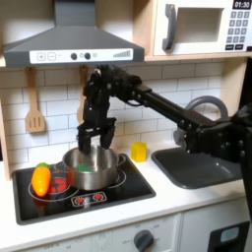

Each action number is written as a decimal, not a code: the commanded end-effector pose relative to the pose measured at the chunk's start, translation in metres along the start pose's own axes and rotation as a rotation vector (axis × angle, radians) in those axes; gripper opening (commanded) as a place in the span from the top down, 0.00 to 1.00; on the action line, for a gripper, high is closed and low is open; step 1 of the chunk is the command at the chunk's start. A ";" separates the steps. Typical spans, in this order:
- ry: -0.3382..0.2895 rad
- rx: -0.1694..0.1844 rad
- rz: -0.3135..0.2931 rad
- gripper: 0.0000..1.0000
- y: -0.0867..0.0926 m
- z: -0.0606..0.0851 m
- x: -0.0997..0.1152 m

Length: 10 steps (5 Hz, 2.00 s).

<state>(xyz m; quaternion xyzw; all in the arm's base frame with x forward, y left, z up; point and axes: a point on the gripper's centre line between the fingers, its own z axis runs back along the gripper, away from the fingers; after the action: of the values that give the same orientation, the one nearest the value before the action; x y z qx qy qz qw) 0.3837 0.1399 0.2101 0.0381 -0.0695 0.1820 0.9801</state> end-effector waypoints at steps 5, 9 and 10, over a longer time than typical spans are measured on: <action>0.028 -0.071 -0.142 0.00 -0.027 0.005 -0.032; 0.025 -0.069 -0.164 0.00 -0.026 -0.004 -0.029; 0.039 -0.071 -0.185 0.00 -0.033 -0.009 -0.028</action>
<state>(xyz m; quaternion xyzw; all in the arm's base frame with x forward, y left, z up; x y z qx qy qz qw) 0.3700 0.0999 0.1949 0.0056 -0.0535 0.0902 0.9945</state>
